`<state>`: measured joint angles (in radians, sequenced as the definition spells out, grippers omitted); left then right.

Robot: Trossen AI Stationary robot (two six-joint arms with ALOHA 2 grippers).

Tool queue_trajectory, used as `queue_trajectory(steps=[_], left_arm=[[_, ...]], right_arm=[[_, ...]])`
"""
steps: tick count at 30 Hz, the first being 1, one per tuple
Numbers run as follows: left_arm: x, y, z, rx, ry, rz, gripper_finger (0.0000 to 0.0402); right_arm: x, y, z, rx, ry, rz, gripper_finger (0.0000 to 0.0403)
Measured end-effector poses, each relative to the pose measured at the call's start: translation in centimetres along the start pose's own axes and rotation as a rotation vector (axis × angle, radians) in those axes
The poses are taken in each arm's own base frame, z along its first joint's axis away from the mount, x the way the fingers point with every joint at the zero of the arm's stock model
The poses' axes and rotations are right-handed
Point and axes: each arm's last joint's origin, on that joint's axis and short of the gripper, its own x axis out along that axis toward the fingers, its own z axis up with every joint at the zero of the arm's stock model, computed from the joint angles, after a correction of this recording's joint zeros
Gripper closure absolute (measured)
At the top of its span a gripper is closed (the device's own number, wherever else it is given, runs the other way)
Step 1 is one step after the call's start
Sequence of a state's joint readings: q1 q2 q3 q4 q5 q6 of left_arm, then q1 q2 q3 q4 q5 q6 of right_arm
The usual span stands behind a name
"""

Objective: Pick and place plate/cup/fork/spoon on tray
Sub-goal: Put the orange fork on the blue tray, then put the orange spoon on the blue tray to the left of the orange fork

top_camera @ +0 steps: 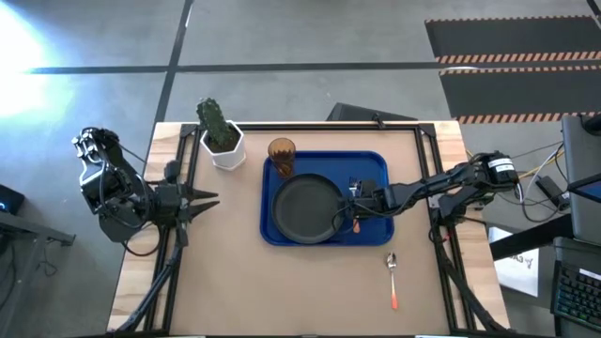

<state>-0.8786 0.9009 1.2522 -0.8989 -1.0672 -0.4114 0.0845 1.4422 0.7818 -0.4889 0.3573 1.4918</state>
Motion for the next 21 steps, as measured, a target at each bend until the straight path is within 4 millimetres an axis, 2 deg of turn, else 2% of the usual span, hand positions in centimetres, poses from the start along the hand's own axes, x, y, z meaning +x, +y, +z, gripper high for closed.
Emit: queue_trajectory(steps=[10,21], left_arm=[[0.00,-0.04,-0.02,0.000,0.006,-0.014,0.0349],[-0.03,-0.05,0.08,-0.003,0.007,-0.020,0.0349]], right_arm=[[0.01,-0.01,-0.01,-0.001,0.001,0.000,0.0371],[-0.08,0.11,-0.03,-0.022,0.021,0.003,0.0369]])
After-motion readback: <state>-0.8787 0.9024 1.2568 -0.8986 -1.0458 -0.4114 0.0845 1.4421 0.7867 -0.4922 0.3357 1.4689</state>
